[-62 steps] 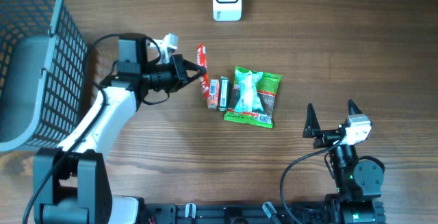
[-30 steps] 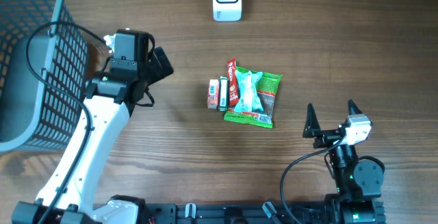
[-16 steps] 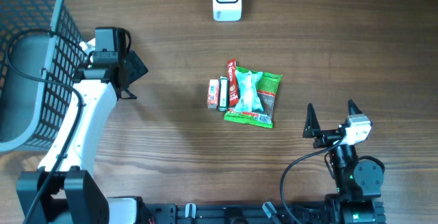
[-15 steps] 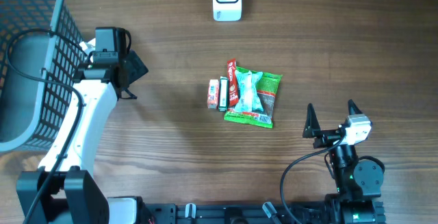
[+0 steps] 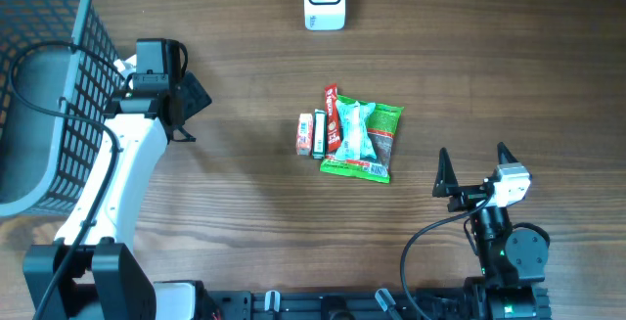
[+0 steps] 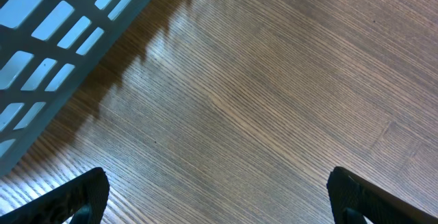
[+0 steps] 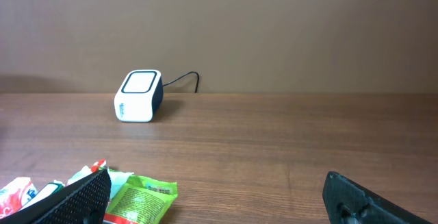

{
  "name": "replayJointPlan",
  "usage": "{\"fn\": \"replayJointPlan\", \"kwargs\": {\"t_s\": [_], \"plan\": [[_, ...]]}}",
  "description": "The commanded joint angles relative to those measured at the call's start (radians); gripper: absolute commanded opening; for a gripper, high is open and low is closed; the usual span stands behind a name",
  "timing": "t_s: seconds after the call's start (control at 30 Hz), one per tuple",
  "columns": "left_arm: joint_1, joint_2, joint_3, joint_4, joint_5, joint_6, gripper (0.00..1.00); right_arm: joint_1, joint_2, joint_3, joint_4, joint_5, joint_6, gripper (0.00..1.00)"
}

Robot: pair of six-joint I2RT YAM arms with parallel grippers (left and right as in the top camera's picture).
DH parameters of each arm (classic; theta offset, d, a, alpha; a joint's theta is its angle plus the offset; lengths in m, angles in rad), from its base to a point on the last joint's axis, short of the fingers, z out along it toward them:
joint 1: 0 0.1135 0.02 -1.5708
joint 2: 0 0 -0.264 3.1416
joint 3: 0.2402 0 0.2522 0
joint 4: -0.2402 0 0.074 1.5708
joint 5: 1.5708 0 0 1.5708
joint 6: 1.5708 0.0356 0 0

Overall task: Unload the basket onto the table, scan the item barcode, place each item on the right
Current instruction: 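Withdraw the left gripper back beside the basket, then reach the right gripper to the pale green snack bag on the table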

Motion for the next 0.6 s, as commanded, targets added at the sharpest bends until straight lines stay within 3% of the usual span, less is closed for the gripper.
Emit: {"fn": "replayJointPlan", "kwargs": {"t_s": [0.0, 0.33, 0.47, 0.57], "plan": [[0.003, 0.005, 0.001, 0.000, -0.016, 0.011, 1.00, -0.005, -0.002, -0.001, 0.003, -0.013, -0.011, 1.00], [0.003, 0.005, 0.001, 0.000, -0.016, 0.011, 1.00, -0.005, -0.002, -0.001, 0.004, -0.022, -0.008, 1.00], [0.003, 0.005, 0.001, 0.000, -0.016, 0.011, 1.00, -0.005, -0.003, -0.001, 0.021, -0.182, 0.126, 1.00], [0.003, 0.005, 0.001, 0.000, -0.016, 0.011, 1.00, -0.005, -0.002, 0.011, 0.018, -0.201, 0.151, 1.00]]}}
